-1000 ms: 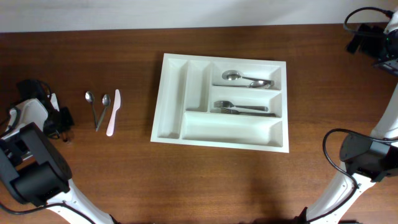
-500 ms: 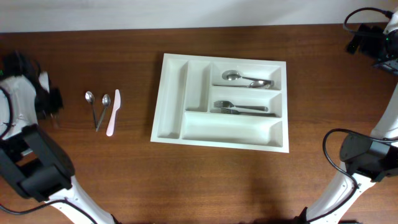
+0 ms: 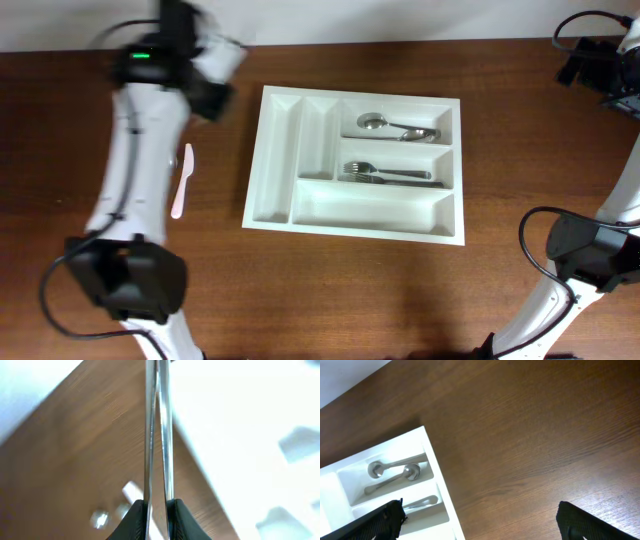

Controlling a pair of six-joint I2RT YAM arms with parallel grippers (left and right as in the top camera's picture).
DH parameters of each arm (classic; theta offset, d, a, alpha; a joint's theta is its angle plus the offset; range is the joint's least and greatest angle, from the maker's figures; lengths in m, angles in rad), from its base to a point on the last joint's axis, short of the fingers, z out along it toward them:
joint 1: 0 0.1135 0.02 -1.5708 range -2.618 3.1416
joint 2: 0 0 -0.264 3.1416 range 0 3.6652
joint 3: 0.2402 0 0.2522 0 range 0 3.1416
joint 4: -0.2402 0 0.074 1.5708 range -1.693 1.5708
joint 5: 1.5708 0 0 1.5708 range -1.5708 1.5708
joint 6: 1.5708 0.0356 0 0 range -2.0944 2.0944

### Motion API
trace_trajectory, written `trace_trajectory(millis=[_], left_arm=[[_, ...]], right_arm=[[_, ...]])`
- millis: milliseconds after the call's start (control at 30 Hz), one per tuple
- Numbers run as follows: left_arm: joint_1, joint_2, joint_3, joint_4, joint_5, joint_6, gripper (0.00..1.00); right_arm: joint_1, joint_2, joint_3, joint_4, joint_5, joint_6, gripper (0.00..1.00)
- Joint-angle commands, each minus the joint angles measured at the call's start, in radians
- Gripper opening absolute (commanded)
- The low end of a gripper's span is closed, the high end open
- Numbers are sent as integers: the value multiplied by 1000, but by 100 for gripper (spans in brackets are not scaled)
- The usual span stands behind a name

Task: Pack container
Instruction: 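Lift the tongs with the left gripper and swing them over the tray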

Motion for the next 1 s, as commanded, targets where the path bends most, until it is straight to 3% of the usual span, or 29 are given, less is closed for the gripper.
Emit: trace_trajectory(millis=[0,133,267,500,967], left_arm=[[-119,34,6,-15,87,209,2],[-291,100,6,-59,136,433,2],[-391,158,6,-107,136,499,2],[-478,248,6,-134,134,513,2],[-483,248,6,-180,199,513,2]], right_arm=[[0,6,-7,5,-10,7,99],[0,6,-7,7,-10,7,99],[-1,6,-7,7,-9,7,99],[-1,6,-7,7,-9,7,99],[-1,6,-7,7,-9,7,99]])
